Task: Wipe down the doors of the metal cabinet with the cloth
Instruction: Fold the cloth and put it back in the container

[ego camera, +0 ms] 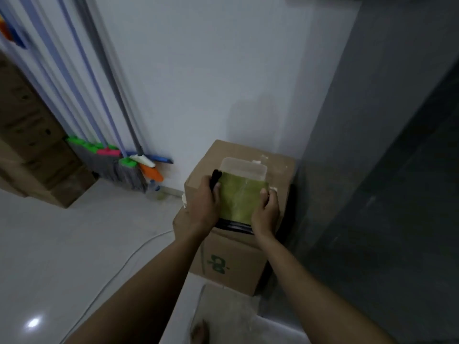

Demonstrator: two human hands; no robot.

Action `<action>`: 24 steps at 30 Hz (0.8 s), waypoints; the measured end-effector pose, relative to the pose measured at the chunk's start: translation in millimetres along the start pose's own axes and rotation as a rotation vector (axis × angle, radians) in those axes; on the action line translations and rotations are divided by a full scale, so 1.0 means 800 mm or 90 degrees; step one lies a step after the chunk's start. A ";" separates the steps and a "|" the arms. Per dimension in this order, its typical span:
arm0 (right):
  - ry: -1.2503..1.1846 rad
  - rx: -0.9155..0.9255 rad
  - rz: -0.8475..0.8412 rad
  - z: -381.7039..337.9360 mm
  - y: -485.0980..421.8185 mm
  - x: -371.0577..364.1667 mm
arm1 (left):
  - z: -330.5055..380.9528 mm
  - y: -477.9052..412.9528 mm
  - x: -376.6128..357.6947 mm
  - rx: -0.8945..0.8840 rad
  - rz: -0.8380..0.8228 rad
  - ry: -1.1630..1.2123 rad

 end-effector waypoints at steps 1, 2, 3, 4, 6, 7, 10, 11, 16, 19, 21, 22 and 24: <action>0.016 -0.005 -0.011 -0.001 -0.019 -0.011 | -0.001 -0.020 -0.004 -0.013 0.012 0.017; 0.033 -0.018 -0.025 -0.003 -0.040 -0.025 | -0.007 -0.045 -0.011 -0.012 0.008 0.026; 0.050 -0.028 -0.049 -0.004 -0.057 -0.035 | -0.015 -0.064 -0.020 0.000 -0.011 0.032; 0.067 -0.038 -0.078 -0.003 -0.074 -0.045 | -0.024 -0.082 -0.031 0.031 -0.051 0.045; 0.117 -0.055 -0.106 -0.002 -0.109 -0.066 | -0.049 -0.124 -0.057 0.108 -0.153 0.099; 0.138 -0.051 -0.096 -0.001 -0.119 -0.065 | -0.055 -0.134 -0.066 0.132 -0.188 0.101; 0.213 -0.003 -0.023 0.000 -0.156 -0.067 | -0.074 -0.173 -0.093 0.170 -0.249 0.076; 0.254 0.007 -0.024 0.003 -0.167 -0.071 | -0.079 -0.183 -0.102 0.169 -0.263 0.069; 0.466 -0.002 -0.117 0.029 -0.202 -0.105 | -0.102 -0.207 -0.143 0.080 -0.345 -0.078; 0.564 -0.008 -0.156 0.041 -0.207 -0.117 | -0.110 -0.208 -0.161 0.010 -0.392 -0.204; 0.613 -0.025 -0.179 0.045 -0.208 -0.120 | -0.112 -0.210 -0.167 -0.025 -0.401 -0.279; 0.636 -0.030 -0.208 0.049 -0.208 -0.122 | -0.115 -0.212 -0.170 -0.034 -0.410 -0.314; 0.682 -0.040 -0.276 0.056 -0.204 -0.127 | -0.120 -0.213 -0.174 -0.035 -0.434 -0.374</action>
Point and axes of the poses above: each hand's wrist, its own y-axis away from the middle knuckle, its own x-axis out of the back of the hand, z = x × y, the point moved 5 cm from there along -y, towards the middle knuckle, and after that the axes turned 6 degrees about y, right-handed, at the moved point
